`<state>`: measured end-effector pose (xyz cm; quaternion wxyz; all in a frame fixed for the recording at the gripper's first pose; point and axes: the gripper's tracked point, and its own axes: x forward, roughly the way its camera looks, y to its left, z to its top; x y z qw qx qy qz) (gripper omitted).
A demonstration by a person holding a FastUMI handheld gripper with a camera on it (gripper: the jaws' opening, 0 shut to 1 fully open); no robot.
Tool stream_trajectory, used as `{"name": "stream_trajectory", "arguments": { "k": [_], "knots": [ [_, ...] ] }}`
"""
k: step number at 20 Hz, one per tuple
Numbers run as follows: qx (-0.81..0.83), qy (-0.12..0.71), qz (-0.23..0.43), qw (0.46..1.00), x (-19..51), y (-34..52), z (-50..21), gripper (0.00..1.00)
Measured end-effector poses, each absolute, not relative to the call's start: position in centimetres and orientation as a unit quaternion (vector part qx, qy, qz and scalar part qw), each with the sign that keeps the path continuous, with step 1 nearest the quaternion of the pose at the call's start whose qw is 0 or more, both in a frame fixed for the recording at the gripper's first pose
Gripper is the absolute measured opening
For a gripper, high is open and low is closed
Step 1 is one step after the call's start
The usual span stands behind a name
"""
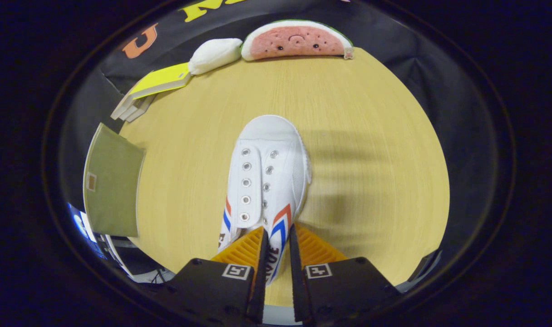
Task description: Open the storage box then place both shoes into the box .Put the left shoe in first, then the right shoe, with the right side of both shoes facing outward in a uniform manner.
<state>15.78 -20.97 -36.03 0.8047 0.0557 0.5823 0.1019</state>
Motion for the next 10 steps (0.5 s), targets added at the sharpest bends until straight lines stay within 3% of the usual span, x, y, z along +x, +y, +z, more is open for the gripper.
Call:
{"name": "stream_trajectory", "arguments": {
  "k": [4,10],
  "knots": [
    [0.081,0.582,0.088,0.804,15.6,-20.8,-35.8,0.07],
    [0.142,0.579,0.089,0.798,12.5,-16.9,-32.2,0.06]
  ]
}}
